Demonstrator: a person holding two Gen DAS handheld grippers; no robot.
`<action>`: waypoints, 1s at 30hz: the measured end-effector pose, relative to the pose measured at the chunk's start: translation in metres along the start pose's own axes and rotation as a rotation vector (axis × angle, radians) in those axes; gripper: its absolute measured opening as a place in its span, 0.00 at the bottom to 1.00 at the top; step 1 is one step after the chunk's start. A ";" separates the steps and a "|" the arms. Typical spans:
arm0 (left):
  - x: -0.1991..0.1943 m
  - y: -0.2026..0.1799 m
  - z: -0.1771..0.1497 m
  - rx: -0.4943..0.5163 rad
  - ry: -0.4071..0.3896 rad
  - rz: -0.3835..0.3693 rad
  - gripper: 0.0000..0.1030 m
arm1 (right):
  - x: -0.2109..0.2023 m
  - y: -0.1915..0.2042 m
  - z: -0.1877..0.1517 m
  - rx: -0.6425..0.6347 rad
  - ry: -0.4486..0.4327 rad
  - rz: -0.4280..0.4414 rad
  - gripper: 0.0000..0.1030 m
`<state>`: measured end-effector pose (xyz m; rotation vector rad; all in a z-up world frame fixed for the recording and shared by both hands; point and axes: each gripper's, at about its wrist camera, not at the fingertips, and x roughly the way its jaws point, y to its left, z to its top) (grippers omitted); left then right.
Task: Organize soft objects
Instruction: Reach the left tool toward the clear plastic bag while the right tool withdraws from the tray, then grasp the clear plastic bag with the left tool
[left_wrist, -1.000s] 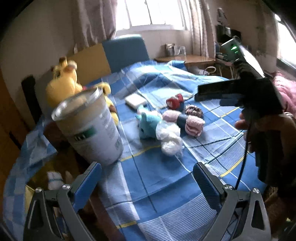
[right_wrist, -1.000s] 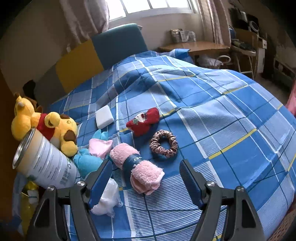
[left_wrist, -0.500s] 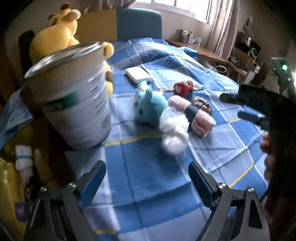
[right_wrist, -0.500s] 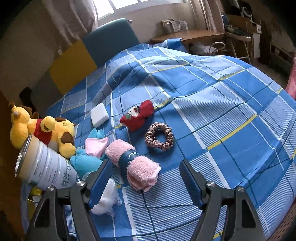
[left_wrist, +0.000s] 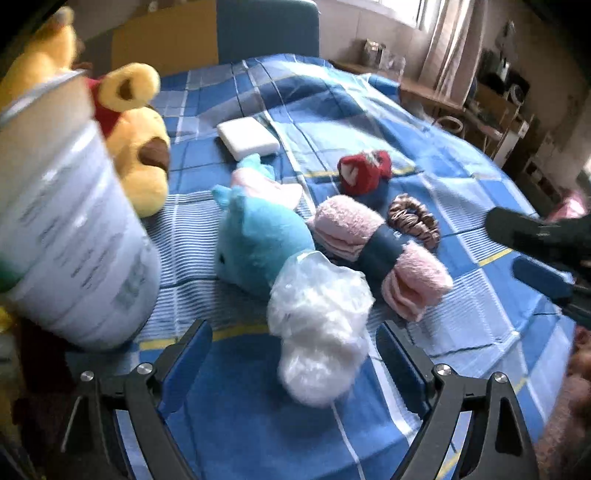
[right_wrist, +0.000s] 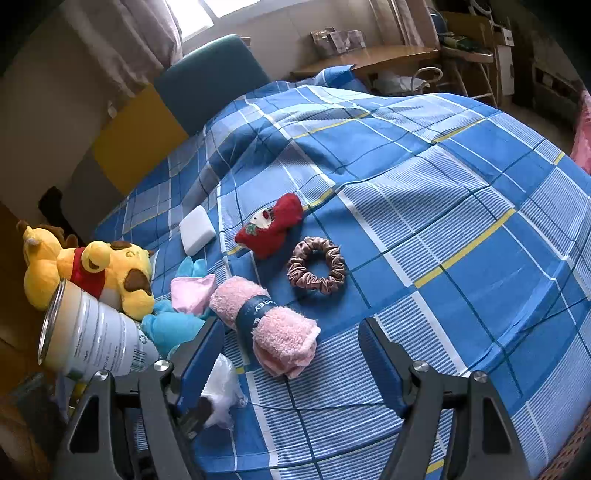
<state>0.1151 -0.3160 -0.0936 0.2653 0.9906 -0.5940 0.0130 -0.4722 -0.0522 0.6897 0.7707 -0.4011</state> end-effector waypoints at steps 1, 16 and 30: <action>0.008 0.000 0.001 0.003 0.012 -0.010 0.69 | 0.000 0.000 0.000 -0.002 0.000 0.000 0.74; -0.034 0.023 -0.069 -0.017 0.035 -0.070 0.36 | 0.008 0.010 -0.004 -0.056 0.031 0.015 0.74; -0.050 0.035 -0.115 0.050 -0.047 -0.054 0.36 | 0.033 0.058 -0.035 -0.269 0.228 0.133 0.74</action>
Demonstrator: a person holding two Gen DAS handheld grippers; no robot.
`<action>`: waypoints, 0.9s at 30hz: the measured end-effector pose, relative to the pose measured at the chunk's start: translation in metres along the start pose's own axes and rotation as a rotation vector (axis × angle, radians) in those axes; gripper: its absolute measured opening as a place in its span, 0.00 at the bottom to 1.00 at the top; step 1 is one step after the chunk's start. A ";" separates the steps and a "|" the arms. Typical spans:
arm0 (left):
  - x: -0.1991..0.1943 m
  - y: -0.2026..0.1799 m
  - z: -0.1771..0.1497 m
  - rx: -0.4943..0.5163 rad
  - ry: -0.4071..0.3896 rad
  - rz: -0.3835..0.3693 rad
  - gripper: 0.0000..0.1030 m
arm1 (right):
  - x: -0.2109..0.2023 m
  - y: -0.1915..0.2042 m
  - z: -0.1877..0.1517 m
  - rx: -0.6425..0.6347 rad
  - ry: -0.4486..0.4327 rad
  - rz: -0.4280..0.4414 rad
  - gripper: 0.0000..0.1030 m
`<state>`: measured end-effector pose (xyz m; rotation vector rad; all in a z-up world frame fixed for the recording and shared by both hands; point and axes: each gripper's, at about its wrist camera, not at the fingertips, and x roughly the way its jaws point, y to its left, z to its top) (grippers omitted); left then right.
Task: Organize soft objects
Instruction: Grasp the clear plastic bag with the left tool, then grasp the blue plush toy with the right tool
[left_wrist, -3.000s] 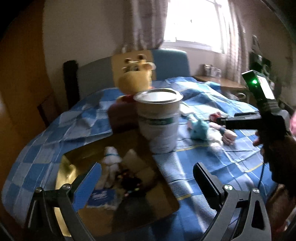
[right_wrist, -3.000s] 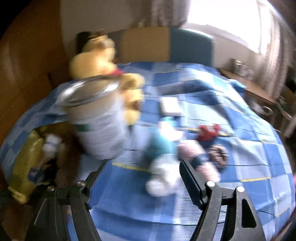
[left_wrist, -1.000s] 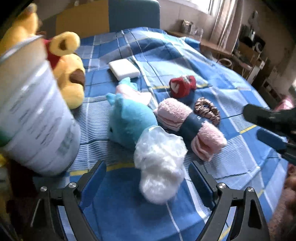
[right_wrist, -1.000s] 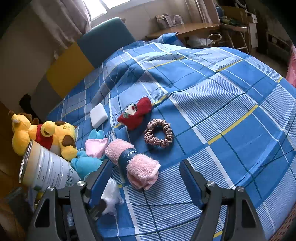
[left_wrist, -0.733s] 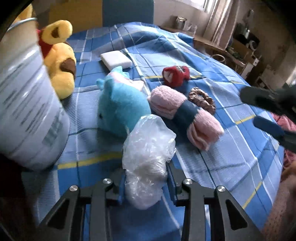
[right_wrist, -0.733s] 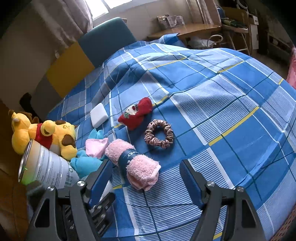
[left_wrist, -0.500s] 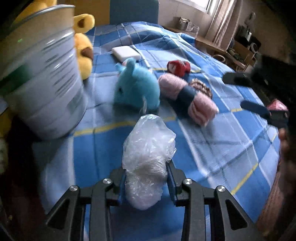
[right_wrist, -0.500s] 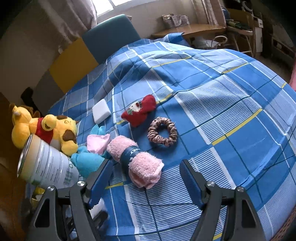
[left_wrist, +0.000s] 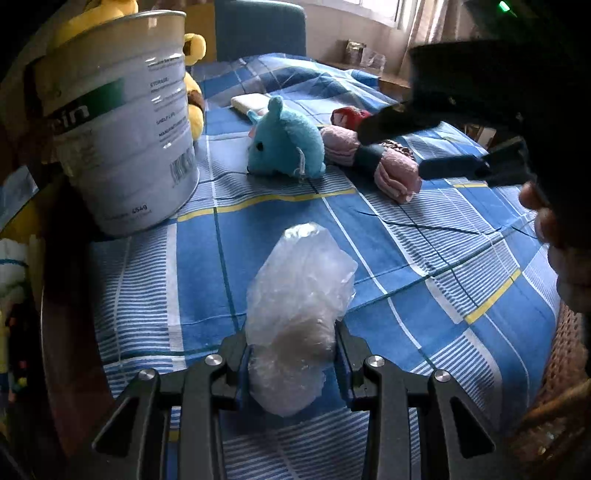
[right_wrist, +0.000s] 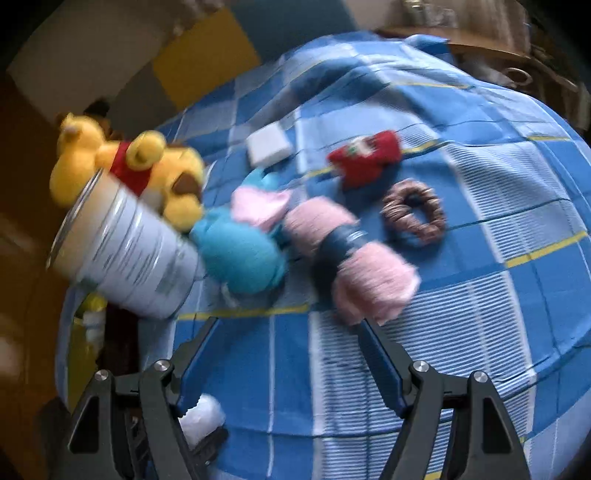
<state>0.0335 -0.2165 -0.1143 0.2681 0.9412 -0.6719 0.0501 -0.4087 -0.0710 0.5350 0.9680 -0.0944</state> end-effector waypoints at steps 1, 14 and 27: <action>0.000 0.000 0.000 0.000 -0.004 -0.003 0.36 | 0.002 0.008 0.000 -0.029 0.005 0.004 0.74; -0.004 0.007 -0.006 -0.016 -0.033 -0.042 0.37 | 0.081 0.070 0.058 -0.196 0.076 -0.119 0.72; -0.010 0.007 -0.009 -0.005 -0.043 -0.032 0.36 | 0.042 0.060 0.008 -0.316 0.141 -0.100 0.44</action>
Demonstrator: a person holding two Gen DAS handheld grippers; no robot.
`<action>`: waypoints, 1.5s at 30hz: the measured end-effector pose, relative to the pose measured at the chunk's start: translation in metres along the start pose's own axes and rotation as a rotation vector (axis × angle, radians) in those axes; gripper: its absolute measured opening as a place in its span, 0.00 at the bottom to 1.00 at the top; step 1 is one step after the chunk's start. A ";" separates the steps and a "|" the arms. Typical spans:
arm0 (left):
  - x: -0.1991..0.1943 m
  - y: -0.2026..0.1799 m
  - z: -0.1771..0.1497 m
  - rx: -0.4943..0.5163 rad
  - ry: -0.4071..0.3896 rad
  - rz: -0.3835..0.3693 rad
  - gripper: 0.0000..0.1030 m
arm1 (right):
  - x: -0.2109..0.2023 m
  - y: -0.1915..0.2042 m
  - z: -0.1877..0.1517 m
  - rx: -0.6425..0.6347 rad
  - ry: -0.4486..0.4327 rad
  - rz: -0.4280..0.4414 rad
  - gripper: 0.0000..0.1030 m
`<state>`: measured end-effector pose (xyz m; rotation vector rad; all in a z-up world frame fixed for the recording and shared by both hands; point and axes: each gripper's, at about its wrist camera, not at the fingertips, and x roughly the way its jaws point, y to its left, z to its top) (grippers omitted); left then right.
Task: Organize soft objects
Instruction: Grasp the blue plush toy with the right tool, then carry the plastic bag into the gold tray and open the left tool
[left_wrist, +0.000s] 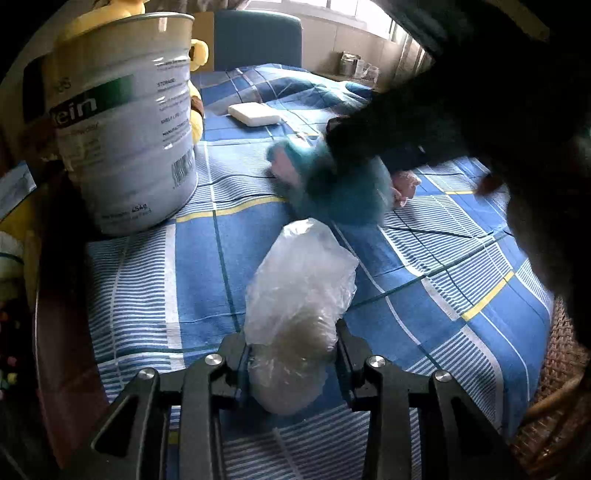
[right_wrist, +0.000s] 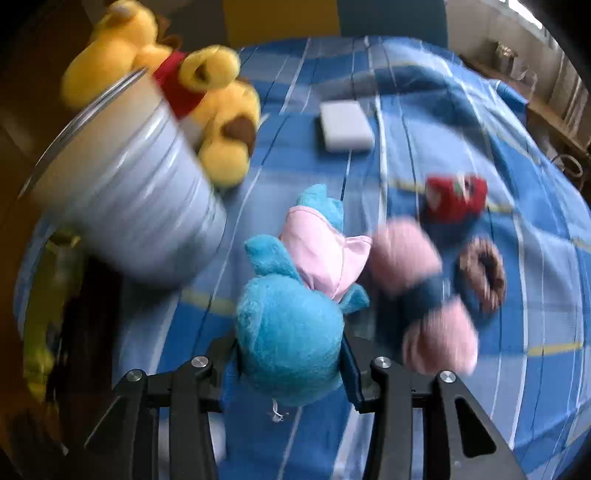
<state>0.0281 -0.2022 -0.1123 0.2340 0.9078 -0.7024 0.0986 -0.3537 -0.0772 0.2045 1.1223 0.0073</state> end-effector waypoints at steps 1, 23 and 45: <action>0.000 -0.001 0.001 0.003 0.004 0.006 0.36 | 0.002 -0.002 -0.011 -0.004 0.023 -0.012 0.44; -0.125 0.092 0.012 -0.299 -0.147 0.032 0.35 | 0.024 -0.008 -0.026 0.011 0.036 -0.044 0.51; -0.075 0.276 0.003 -0.639 0.001 0.305 0.62 | 0.024 0.002 -0.030 -0.045 0.013 -0.089 0.51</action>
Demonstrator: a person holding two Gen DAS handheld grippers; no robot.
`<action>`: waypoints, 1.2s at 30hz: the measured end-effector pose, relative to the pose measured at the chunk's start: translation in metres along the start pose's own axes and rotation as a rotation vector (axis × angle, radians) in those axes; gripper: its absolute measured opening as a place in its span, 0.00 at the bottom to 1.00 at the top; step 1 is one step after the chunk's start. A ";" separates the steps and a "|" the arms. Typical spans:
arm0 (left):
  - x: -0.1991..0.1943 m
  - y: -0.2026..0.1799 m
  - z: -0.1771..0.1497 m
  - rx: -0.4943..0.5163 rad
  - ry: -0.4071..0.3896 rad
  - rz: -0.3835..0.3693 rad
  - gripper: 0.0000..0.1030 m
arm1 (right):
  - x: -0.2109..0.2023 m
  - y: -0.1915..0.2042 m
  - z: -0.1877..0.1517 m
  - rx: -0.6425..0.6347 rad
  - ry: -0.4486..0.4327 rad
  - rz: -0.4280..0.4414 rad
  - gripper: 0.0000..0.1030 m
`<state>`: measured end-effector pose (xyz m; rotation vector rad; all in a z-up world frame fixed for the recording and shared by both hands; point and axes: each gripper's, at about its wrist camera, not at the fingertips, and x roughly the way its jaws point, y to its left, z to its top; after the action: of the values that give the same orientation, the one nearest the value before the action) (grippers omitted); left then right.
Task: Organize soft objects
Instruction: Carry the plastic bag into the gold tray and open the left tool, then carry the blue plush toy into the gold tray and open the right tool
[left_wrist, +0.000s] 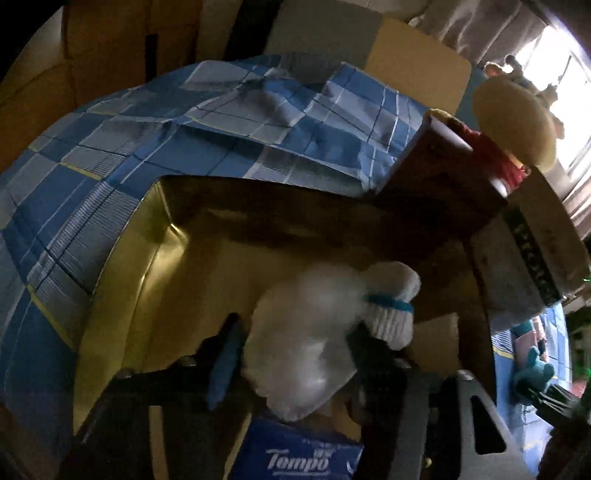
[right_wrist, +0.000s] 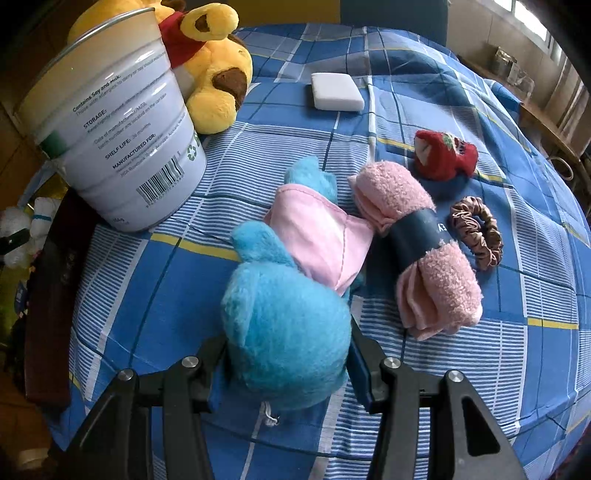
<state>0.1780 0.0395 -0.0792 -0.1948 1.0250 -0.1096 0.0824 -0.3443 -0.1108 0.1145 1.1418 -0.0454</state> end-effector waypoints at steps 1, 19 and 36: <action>-0.003 0.001 -0.001 -0.002 -0.003 -0.001 0.65 | 0.000 0.000 0.000 0.000 0.000 0.000 0.51; -0.078 -0.021 -0.065 0.163 -0.155 -0.037 0.75 | -0.025 -0.008 0.012 0.066 -0.069 -0.015 0.49; -0.104 -0.013 -0.082 0.204 -0.202 -0.071 0.75 | -0.143 0.035 0.237 0.056 -0.362 -0.193 0.49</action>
<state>0.0538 0.0362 -0.0308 -0.0547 0.7995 -0.2525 0.2402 -0.3395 0.1189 0.0424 0.7867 -0.2598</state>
